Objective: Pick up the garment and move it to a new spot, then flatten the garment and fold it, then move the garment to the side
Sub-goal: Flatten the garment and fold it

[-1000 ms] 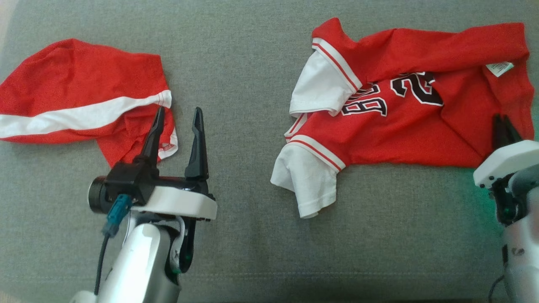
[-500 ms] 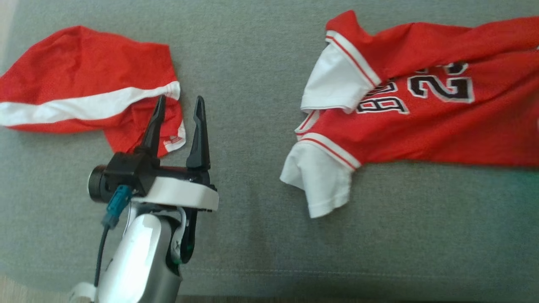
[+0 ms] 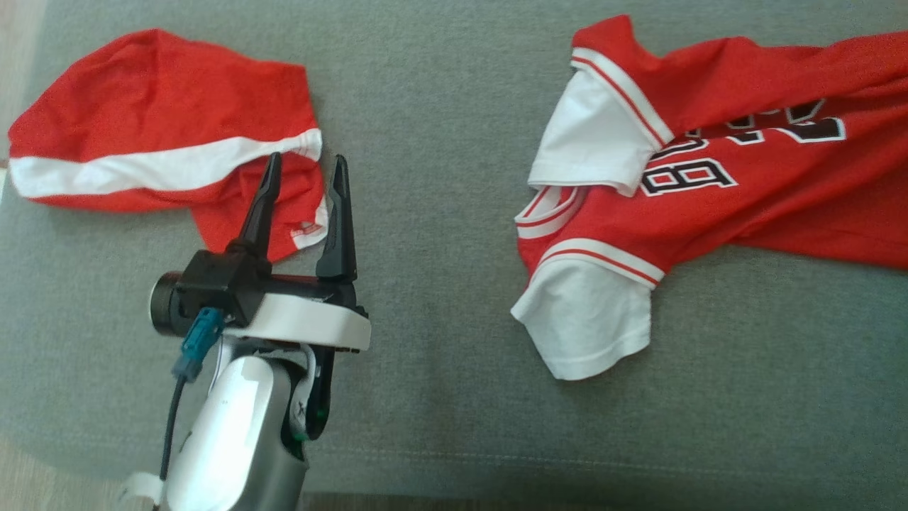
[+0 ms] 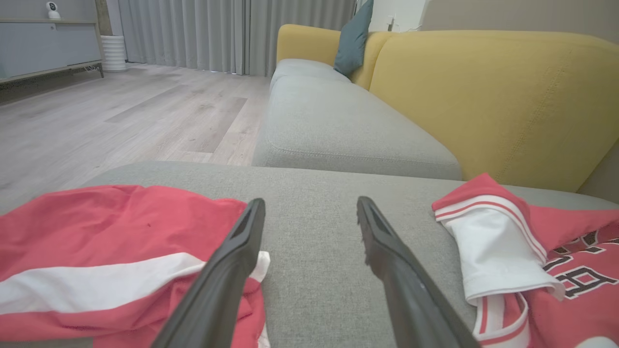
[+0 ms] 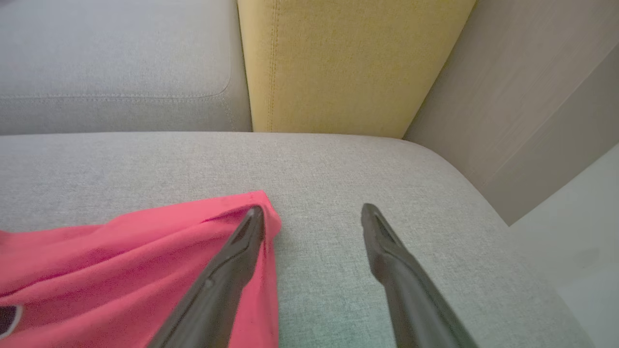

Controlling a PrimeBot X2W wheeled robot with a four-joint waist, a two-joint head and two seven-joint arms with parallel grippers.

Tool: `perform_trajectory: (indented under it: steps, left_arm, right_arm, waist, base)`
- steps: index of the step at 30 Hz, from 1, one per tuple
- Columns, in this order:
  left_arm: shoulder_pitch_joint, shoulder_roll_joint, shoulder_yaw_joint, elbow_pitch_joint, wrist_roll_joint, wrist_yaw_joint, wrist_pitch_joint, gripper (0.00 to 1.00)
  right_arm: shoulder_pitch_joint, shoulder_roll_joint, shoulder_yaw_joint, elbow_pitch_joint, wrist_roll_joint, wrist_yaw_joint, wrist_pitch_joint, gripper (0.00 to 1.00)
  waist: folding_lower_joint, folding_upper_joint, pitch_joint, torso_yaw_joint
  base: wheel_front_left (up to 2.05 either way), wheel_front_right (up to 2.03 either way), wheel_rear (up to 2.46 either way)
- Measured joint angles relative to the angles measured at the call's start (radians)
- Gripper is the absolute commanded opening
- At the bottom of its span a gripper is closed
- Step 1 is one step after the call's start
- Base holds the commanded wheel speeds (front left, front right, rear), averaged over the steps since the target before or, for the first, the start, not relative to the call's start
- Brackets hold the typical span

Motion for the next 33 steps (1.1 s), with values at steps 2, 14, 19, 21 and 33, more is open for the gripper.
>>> perform_trajectory:
  steps: [2, 14, 19, 21, 33]
  left_arm:
    - [0.0, 0.0, 0.001, 0.0, 0.0, 0.0, 0.0, 1.0]
    - [0.029, 0.0, 0.006, 0.002, 0.0, 0.0, -0.001, 1.0]
    - [0.08, 0.0, -0.008, 0.008, -0.011, 0.0, -0.001, 1.0]
    - [0.091, 0.001, -0.023, 0.01, -0.011, 0.0, -0.001, 1.0]
    - [0.101, 0.001, -0.132, 0.143, -0.026, -0.018, -0.001, 1.0]
  right_arm:
    - [0.0, 0.018, -0.014, 0.01, -0.01, 0.0, -0.032, 1.0]
    - [0.153, 0.182, 0.04, -0.075, 0.087, 0.0, -0.216, 1.0]
    - [0.318, 0.288, 0.063, -0.248, 0.134, 0.0, -0.28, 1.0]
    - [0.381, 0.327, 0.066, -0.31, 0.134, 0.0, -0.288, 1.0]
    - [0.56, 0.388, 0.04, -0.543, 0.152, 0.0, -0.271, 1.0]
  waist:
    - [0.0, 0.0, -0.009, -0.009]
    - [0.0, 0.0, -0.116, -0.091]
    - [-0.0001, 0.0, -0.181, -0.14]
    - [-0.0001, 0.0, -0.2, -0.156]
    - [-0.0001, 0.0001, -0.227, -0.208]
  base:
    - [0.0, 0.0, 0.0]
    - [0.0, 0.0, 0.0]
    - [0.0, 0.0, 0.0]
    - [0.0, 0.0, 0.0]
    - [0.0, 0.0, 0.0]
